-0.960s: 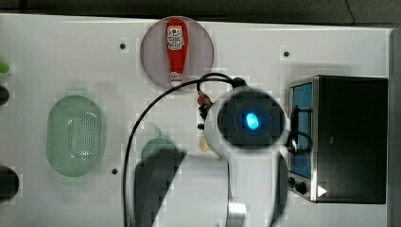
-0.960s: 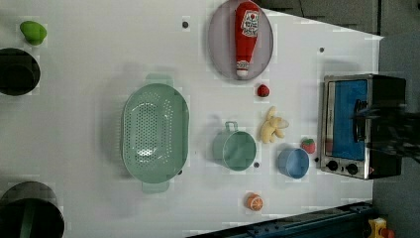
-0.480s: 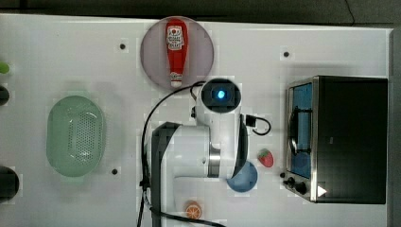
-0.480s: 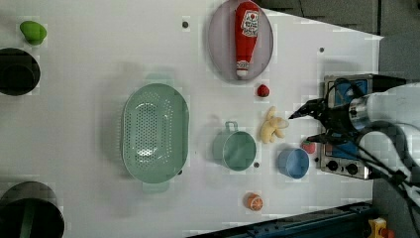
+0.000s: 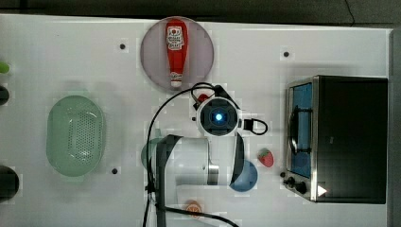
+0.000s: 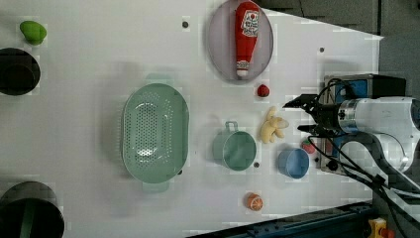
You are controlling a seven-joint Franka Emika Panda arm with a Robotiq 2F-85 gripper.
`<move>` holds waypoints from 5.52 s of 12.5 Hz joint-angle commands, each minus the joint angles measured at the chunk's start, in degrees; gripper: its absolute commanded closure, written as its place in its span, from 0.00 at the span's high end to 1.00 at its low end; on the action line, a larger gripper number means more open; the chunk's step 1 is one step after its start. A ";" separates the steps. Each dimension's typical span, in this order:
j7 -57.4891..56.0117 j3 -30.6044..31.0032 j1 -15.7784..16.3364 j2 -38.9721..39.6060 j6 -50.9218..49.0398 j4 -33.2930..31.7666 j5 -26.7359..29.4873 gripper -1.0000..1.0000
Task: Pick banana from table and place on oven.
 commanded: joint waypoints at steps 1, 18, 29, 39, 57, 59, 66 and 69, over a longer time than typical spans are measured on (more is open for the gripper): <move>1.52 -0.04 -0.29 2.77 3.62 -4.16 1.00 1.00; 1.52 0.57 -0.26 5.75 11.94 -4.80 1.28 0.19; 1.52 -0.15 -0.34 -22.72 -41.89 20.37 1.28 0.19; -25.71 -25.19 -2.10 -11.91 -39.25 27.26 1.11 0.19; -46.49 -30.80 -0.12 -6.25 -32.94 31.08 1.03 1.00; -35.03 -26.69 1.27 -10.17 -39.49 31.62 1.03 1.00; -0.62 -6.28 2.59 -23.51 -53.98 31.36 -2.24 1.00; 2.95 -3.31 2.58 -26.42 -56.74 30.73 -2.22 1.00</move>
